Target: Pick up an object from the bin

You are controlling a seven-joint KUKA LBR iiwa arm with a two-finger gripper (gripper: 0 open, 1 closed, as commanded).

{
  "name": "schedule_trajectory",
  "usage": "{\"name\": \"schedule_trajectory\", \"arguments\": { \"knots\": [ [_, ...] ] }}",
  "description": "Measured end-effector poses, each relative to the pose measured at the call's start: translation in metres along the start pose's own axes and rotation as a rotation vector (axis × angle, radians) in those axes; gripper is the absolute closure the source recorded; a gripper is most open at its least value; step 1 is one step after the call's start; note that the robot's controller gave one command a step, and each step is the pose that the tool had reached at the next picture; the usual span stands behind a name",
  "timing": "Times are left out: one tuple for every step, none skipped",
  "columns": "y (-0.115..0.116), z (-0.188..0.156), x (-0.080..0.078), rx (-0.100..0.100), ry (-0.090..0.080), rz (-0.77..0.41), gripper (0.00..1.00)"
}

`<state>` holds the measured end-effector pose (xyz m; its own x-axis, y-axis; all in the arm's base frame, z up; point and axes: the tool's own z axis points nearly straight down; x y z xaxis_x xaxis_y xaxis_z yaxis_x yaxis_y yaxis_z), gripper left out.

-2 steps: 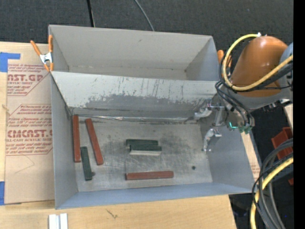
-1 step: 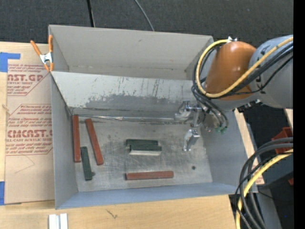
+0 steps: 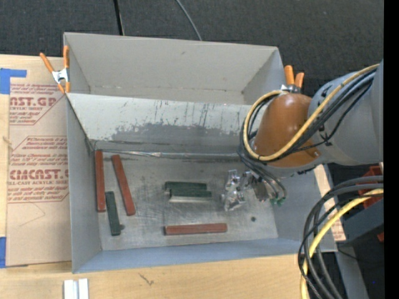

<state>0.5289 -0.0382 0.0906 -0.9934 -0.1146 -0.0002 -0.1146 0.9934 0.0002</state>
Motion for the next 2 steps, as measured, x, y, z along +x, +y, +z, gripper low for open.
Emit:
{"name": "schedule_trajectory", "arguments": {
  "knots": [
    [0.0,0.0,0.0,0.0,0.0,0.0,0.0],
    [0.0001,0.0,0.0,0.0,0.0,0.0,0.0]
  ]
}}
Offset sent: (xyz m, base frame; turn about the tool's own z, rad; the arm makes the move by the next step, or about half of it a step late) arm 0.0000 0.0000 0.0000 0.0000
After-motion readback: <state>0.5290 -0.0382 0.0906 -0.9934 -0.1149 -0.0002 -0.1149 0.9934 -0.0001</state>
